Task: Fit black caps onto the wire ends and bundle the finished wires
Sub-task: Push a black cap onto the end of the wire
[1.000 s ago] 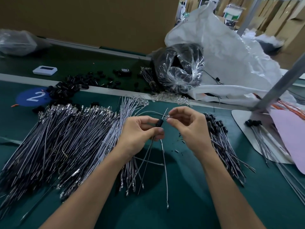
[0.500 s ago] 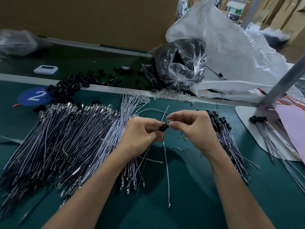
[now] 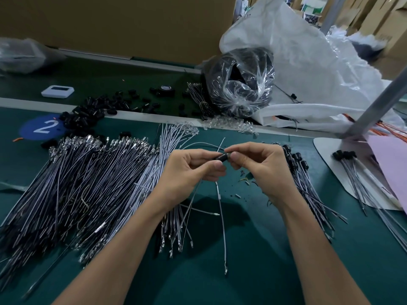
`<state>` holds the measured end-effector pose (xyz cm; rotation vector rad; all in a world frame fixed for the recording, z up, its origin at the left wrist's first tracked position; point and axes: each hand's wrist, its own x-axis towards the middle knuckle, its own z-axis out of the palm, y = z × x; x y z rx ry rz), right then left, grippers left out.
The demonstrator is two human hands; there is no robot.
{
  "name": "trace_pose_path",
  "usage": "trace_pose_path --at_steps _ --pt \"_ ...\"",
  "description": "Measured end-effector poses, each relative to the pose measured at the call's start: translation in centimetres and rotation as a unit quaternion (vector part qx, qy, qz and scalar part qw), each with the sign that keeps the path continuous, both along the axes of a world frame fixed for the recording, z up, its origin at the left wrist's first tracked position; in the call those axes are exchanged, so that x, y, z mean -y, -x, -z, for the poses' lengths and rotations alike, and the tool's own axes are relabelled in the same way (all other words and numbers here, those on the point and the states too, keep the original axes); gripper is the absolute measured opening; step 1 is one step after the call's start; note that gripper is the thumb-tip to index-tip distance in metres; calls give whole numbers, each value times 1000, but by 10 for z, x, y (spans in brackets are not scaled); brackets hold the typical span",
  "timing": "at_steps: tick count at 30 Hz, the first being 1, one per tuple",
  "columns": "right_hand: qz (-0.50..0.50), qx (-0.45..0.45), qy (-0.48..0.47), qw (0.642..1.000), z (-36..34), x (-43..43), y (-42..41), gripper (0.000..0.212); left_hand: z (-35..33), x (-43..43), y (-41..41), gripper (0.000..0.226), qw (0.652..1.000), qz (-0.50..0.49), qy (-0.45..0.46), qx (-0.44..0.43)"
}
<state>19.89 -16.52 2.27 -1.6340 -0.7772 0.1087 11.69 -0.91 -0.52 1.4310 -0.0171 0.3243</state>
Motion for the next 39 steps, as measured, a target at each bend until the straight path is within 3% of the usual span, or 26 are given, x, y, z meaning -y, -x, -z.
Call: trace_pose_path --at_steps 13,19,23,27,32,34,36,37,39 --pt "-50 -40 1 998 8 3 0 30 2 -1 2 13 999 25 -25 -14" --pt "-67 -65 -27 995 11 3 1 35 -2 0 4 21 999 33 -22 -3" --pt "-90 -110 -105 984 9 -1 6 11 -7 5 5 26 998 54 36 15" --pt "-136 -191 -188 954 3 4 7 10 -11 4 6 43 993 111 44 4" --pt "-149 -253 -361 885 -21 50 -10 16 -8 -3 7 35 1000 6 9 -17" --pt "-58 -211 -301 928 -34 76 -26 23 -8 -3 6 37 1000 -10 12 -22" --pt "78 -119 -141 980 -44 97 -41 37 -7 -1 5 37 999 -23 11 -24" --pt "142 -63 -44 987 -46 103 -47 45 -7 0 5 35 999 -35 3 -26" --pt "240 50 170 954 -46 106 -55 55 -9 3 3 27 995 -77 -46 -33"
